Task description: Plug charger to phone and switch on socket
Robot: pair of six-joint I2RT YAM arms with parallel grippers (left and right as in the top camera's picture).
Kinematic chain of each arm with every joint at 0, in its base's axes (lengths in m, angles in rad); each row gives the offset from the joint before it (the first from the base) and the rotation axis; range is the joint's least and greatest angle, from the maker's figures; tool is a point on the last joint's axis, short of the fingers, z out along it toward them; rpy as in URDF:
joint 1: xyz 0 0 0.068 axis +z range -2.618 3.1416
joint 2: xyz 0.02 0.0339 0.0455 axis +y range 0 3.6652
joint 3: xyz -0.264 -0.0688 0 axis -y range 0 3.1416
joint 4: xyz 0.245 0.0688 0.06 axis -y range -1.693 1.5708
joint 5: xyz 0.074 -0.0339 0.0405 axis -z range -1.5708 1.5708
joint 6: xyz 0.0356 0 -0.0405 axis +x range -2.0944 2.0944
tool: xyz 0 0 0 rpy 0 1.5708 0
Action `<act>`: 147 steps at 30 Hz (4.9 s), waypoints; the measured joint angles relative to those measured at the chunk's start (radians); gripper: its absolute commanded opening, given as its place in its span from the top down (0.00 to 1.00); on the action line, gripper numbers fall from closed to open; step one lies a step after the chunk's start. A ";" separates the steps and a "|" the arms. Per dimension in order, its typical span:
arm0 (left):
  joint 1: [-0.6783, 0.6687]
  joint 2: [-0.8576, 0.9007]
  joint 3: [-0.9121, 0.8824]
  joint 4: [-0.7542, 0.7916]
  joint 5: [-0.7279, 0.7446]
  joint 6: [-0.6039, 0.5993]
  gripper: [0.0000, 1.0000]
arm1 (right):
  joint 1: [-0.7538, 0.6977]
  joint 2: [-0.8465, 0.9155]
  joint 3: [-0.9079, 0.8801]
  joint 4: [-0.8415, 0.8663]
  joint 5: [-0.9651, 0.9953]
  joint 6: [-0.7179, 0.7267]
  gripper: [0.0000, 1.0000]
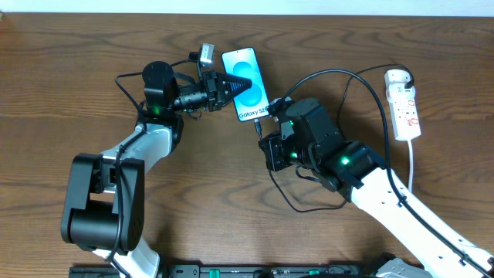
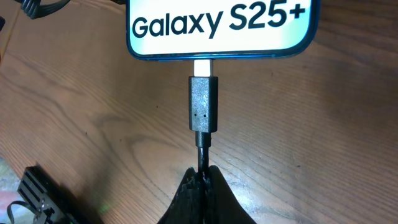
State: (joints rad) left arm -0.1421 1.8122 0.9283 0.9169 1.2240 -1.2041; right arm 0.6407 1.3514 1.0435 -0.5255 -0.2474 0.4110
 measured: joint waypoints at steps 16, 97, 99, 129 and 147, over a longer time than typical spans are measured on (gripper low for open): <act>0.001 0.000 0.000 0.000 0.001 0.000 0.93 | 0.000 0.003 0.000 0.004 -0.014 0.003 0.99; 0.026 0.000 0.008 0.007 0.015 0.029 0.93 | -0.009 0.047 -0.008 0.181 0.010 0.030 0.99; 0.030 0.000 0.014 0.008 0.010 0.032 0.93 | -0.009 0.058 -0.010 0.207 0.010 0.030 0.99; 0.011 0.000 0.014 0.005 0.141 0.167 0.93 | -0.103 -0.025 0.014 0.152 0.020 -0.077 0.63; -0.163 -0.002 0.188 -0.043 0.149 0.260 0.93 | -0.225 -0.954 0.061 -0.241 0.592 -0.098 0.40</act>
State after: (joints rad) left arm -0.3054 1.8107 1.1168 0.8734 1.3727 -0.9440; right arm 0.4152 0.3977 1.1042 -0.7670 0.3443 0.3134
